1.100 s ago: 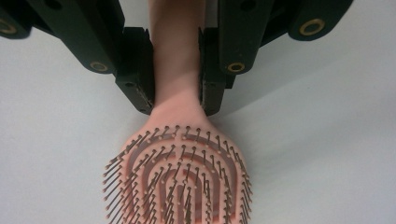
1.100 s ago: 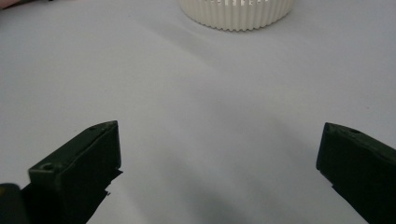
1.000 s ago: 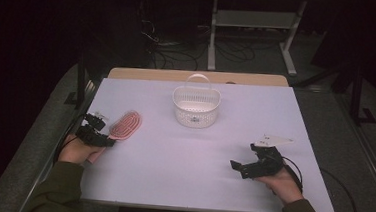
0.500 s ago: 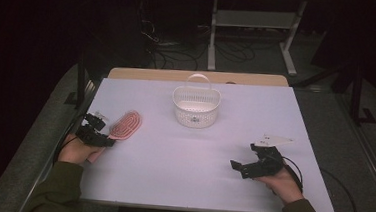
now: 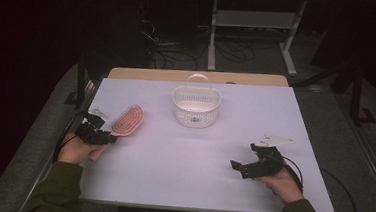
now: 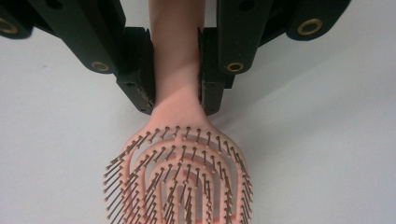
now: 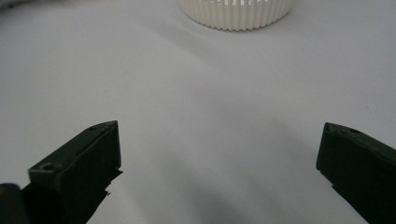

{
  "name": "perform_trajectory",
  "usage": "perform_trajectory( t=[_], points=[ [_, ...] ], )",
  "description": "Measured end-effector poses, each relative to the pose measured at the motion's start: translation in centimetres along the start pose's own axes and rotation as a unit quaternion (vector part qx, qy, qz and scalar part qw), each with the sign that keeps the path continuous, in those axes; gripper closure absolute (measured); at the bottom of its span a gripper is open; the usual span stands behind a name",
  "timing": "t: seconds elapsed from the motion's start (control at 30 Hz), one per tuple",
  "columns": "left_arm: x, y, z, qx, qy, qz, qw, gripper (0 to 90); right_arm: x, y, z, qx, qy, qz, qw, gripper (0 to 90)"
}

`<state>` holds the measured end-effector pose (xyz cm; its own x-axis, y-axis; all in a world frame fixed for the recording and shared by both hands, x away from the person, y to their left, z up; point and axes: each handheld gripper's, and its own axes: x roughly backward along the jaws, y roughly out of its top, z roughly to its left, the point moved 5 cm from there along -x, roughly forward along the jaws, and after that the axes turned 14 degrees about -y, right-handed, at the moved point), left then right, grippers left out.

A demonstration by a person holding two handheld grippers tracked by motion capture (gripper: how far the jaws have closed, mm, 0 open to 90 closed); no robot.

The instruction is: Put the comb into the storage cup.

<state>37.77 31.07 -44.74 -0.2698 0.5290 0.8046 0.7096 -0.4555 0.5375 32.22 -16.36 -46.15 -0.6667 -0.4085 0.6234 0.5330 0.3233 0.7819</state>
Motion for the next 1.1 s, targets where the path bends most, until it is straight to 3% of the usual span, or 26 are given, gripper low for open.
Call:
perform_trajectory(
  t=[0.57, 1.1],
  points=[
    [0.1, 1.6, -2.8, -0.043, -0.046, -0.049, 0.9968, 70.2, 0.0, 0.0, 0.0, 0.001, 0.0, 0.0, 1.0, 0.0],
    [-0.5, 2.8, -5.7, -0.097, -0.07, -0.082, 0.9894, 70.2, 0.0, 0.0, 0.1, 0.0, 0.0, 0.0, 1.0, 0.0]
  ],
)
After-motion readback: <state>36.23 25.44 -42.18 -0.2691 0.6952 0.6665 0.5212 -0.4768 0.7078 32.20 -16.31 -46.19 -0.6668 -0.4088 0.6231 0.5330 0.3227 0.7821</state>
